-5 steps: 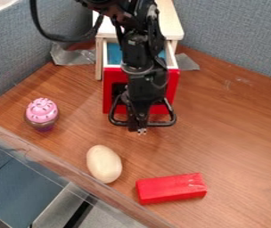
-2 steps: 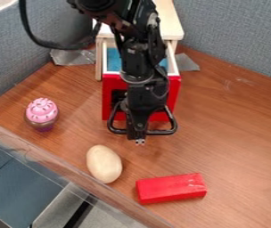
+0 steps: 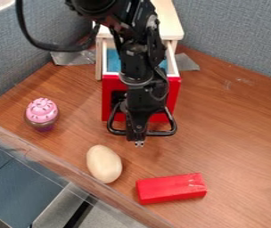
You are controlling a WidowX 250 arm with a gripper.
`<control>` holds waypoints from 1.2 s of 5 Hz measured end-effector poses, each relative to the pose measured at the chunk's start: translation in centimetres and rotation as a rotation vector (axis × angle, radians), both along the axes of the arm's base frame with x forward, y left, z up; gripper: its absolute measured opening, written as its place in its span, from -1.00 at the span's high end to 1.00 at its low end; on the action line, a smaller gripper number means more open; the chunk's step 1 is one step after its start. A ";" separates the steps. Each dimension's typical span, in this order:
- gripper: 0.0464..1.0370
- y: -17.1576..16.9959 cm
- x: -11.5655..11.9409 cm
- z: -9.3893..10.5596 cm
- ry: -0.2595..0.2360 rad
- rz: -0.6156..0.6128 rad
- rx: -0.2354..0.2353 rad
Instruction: Opened the drawer
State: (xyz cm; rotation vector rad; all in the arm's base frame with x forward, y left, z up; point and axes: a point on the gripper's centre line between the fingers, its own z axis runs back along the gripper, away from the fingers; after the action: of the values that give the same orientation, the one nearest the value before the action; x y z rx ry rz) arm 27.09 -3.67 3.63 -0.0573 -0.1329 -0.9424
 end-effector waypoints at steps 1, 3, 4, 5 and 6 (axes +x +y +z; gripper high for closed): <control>0.89 0.0 -0.1 0.0 0.000 0.000 -0.001; 0.89 -0.7 -0.6 0.0 0.001 -0.011 -0.006; 0.89 -1.2 -0.9 0.0 0.001 -0.023 -0.010; 0.89 -1.6 -1.0 0.0 0.010 -0.024 -0.009; 0.89 -1.9 -1.2 -0.1 0.013 -0.026 -0.009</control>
State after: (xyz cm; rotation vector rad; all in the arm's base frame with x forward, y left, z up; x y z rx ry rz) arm 25.89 -5.58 3.57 -0.0735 -0.1247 -0.9675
